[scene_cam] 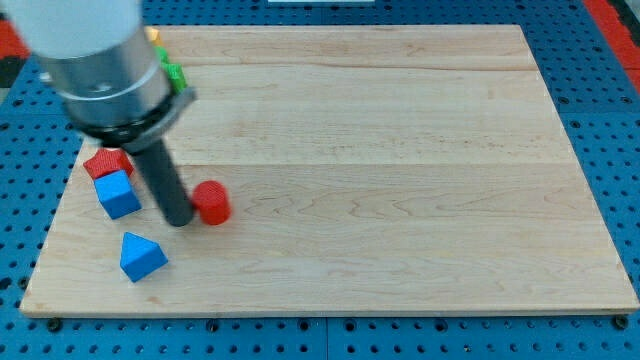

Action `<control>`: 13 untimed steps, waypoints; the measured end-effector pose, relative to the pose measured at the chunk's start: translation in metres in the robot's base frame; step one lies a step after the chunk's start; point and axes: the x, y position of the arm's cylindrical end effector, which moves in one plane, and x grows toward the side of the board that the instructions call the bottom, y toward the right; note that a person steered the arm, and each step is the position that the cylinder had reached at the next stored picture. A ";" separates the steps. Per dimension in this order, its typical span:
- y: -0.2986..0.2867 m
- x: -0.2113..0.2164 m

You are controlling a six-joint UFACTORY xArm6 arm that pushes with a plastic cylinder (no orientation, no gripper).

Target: Separate the red circle and triangle from the cube and red star

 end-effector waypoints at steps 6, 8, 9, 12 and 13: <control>0.098 0.022; -0.003 0.091; -0.041 0.048; -0.036 0.073; -0.105 0.034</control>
